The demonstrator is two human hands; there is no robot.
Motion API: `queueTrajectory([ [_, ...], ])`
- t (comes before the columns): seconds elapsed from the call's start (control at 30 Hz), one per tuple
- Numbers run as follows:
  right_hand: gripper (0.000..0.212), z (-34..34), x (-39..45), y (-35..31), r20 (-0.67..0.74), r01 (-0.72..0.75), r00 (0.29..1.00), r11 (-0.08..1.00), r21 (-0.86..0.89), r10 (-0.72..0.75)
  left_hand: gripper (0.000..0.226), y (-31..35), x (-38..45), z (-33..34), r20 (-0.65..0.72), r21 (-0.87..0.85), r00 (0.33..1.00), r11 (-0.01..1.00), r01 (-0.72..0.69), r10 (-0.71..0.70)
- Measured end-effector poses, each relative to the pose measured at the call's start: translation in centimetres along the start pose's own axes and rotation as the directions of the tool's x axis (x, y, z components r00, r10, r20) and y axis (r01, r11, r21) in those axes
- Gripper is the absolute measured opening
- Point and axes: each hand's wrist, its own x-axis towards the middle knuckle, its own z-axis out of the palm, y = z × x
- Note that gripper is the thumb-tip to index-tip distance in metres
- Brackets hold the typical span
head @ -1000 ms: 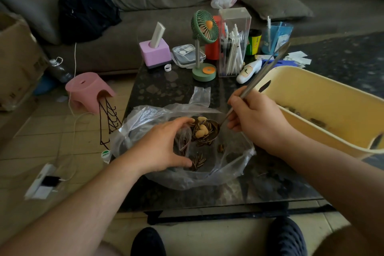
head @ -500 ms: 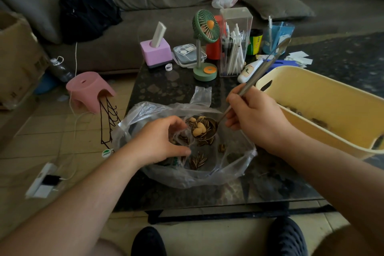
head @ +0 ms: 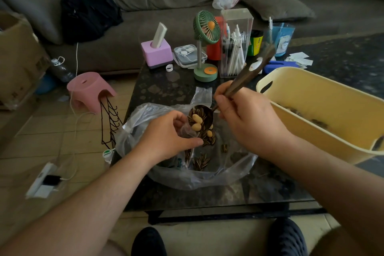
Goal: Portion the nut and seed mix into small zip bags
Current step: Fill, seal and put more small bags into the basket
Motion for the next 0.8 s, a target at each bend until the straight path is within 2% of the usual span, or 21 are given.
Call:
queueTrajectory([
  [0.3, 0.032, 1.1, -0.4, -0.2, 0.049, 0.257, 0.966, 0.954, -0.153, -0.252, 0.064, -0.4, 0.2, 0.5, -0.043, -0.083, 0.998, 0.995, 0.047, -0.051],
  [0.43, 0.030, 1.2, -0.6, -0.2, 0.037, 0.274, 0.962, 0.950, -0.151, -0.272, 0.068, -0.4, 0.2, 0.4, -0.059, -0.110, 0.997, 0.993, 0.039, -0.046],
  [0.63, 0.020, 1.0, -0.8, 0.1, -0.015, 0.266, 0.963, 0.960, -0.091, -0.268, 0.045, -0.5, 0.2, 0.3, -0.026, -0.156, 0.997, 0.985, 0.068, -0.073],
  [0.8, 0.022, 1.1, -1.0, 0.5, -0.013, 0.310, 0.950, 0.945, -0.108, -0.313, 0.052, -0.9, 0.3, 0.4, -0.016, -0.208, 0.996, 0.974, 0.085, -0.090],
])
